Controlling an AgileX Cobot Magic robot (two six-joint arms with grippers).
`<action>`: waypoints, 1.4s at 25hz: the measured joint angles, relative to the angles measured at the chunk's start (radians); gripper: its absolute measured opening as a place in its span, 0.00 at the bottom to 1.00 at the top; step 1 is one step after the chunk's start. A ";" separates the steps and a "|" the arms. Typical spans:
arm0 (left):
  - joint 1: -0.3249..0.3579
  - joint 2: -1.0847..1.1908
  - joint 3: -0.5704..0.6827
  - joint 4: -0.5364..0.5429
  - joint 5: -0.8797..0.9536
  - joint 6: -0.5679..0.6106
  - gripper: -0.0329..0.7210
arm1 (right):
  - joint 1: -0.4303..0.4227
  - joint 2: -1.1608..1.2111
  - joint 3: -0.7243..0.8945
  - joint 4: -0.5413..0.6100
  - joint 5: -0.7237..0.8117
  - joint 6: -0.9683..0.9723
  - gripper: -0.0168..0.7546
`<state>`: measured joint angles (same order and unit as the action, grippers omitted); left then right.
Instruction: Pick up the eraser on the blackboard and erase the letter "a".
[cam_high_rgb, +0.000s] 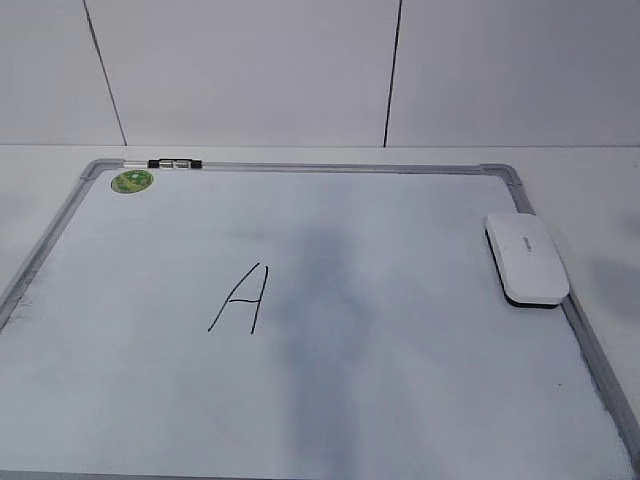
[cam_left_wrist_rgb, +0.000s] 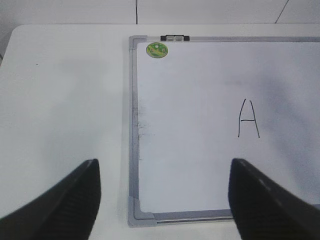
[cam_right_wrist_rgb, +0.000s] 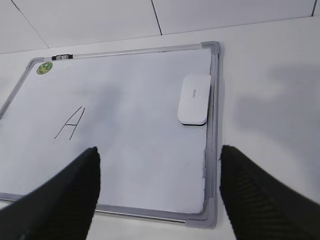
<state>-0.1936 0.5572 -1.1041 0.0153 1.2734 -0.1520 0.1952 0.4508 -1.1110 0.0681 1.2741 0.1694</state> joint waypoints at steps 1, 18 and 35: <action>0.000 -0.017 0.000 -0.005 0.002 0.000 0.83 | 0.000 -0.015 0.017 0.000 0.000 0.000 0.79; 0.000 -0.251 0.242 -0.043 0.006 0.000 0.83 | 0.000 -0.235 0.277 -0.001 0.002 -0.061 0.79; 0.000 -0.420 0.528 0.019 0.006 0.017 0.82 | 0.000 -0.342 0.521 -0.105 -0.017 -0.134 0.79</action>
<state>-0.1936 0.1372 -0.5758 0.0347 1.2795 -0.1351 0.1952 0.1089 -0.5900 -0.0366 1.2572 0.0349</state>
